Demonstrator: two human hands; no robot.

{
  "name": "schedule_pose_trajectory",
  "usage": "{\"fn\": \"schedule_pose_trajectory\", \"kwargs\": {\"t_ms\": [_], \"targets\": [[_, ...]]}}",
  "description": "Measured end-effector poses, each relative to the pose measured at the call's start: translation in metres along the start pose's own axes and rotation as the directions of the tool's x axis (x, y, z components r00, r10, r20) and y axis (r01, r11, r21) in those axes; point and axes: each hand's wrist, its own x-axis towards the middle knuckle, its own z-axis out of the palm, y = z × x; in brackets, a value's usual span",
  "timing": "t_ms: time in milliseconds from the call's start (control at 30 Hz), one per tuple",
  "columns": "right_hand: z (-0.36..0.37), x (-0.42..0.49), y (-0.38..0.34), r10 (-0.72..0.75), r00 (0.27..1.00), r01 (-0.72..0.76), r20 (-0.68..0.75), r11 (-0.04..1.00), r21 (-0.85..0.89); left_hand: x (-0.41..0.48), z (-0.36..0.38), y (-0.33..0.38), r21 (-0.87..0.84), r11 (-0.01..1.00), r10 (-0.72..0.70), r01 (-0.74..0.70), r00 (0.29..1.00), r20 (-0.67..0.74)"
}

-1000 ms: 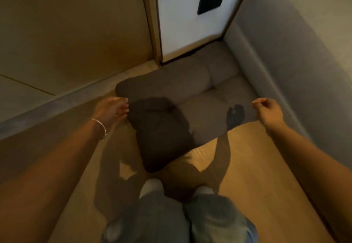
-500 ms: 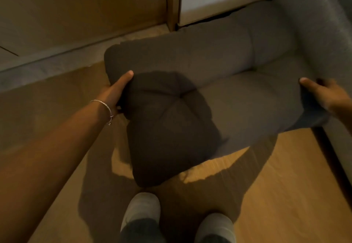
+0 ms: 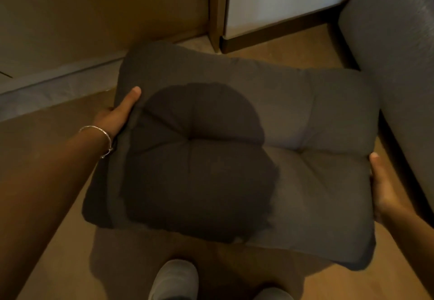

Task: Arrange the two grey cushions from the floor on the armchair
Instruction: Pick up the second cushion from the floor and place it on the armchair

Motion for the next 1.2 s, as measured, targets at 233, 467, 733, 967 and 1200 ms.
{"fn": "schedule_pose_trajectory", "kwargs": {"t_ms": [233, 467, 733, 967, 1200], "targets": [[0.007, -0.005, -0.008, -0.154, 0.986, 0.141, 0.067, 0.976, 0.167, -0.001, -0.004, 0.004, -0.087, 0.995, -0.048, 0.055, 0.996, 0.082], [-0.030, -0.147, -0.060, -0.156, 0.987, 0.157, -0.021, 0.968, 0.196, -0.111, -0.068, 0.084, -0.099, 0.995, 0.000, 0.005, 0.998, 0.059], [-0.147, -0.433, -0.206, -0.040, 0.998, 0.053, -0.054, 0.964, 0.259, -0.334, -0.213, 0.266, -0.097, 0.995, 0.026, -0.012, 0.990, 0.141], [-0.249, -0.649, -0.277, -0.106, 0.984, 0.151, -0.140, 0.919, 0.365, -0.520, -0.290, 0.390, -0.084, 0.985, 0.172, -0.154, 0.938, 0.299], [-0.321, -0.757, -0.249, -0.085, 0.942, 0.243, -0.324, 0.839, 0.486, -0.613, -0.268, 0.454, -0.015, 0.963, 0.243, -0.267, 0.851, 0.465]]}}
